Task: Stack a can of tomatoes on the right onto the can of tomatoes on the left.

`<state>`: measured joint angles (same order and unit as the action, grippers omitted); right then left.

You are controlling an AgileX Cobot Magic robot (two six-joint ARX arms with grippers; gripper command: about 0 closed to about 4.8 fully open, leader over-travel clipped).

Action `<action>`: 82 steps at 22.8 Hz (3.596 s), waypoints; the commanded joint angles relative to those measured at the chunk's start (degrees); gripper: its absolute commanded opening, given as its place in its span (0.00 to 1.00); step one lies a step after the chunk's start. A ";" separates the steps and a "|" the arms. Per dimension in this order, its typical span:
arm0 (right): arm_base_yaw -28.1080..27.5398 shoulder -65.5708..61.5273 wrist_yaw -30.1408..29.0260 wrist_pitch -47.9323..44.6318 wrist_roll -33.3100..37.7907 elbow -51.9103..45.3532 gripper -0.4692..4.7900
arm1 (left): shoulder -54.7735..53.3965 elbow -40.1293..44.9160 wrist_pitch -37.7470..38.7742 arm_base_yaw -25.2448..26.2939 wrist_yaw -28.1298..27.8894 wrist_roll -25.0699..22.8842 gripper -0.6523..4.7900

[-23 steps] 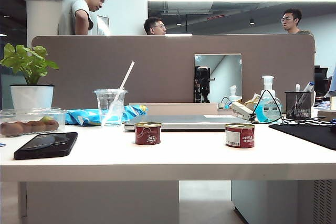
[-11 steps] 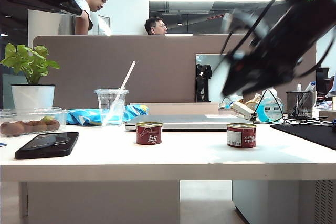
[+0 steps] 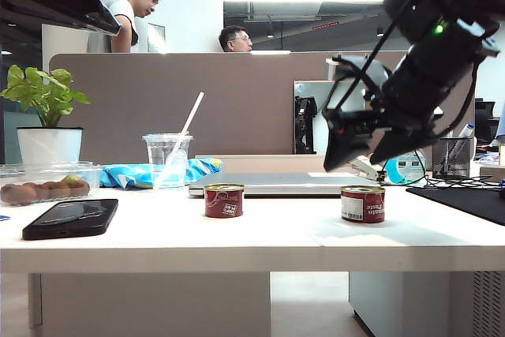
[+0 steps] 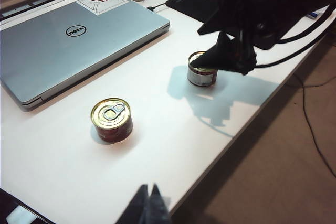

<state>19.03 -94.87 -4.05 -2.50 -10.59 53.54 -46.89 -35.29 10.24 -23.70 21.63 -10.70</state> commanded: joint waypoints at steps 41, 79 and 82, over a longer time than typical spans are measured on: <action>11.28 -13.88 -6.58 1.92 -0.15 24.50 0.48 | 0.26 -0.33 0.42 0.00 0.04 -1.38 0.11; 13.79 -18.91 -7.39 -0.50 -1.75 24.68 0.72 | 0.26 -0.33 0.42 0.02 0.02 -1.53 0.11; 13.79 -18.91 -8.72 -1.73 -1.75 24.68 0.75 | 0.26 -0.33 0.44 0.02 0.02 -1.53 0.11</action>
<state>32.69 -114.06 -11.66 -2.28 -12.29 77.82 -46.74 -35.29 11.38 -23.70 21.56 -12.03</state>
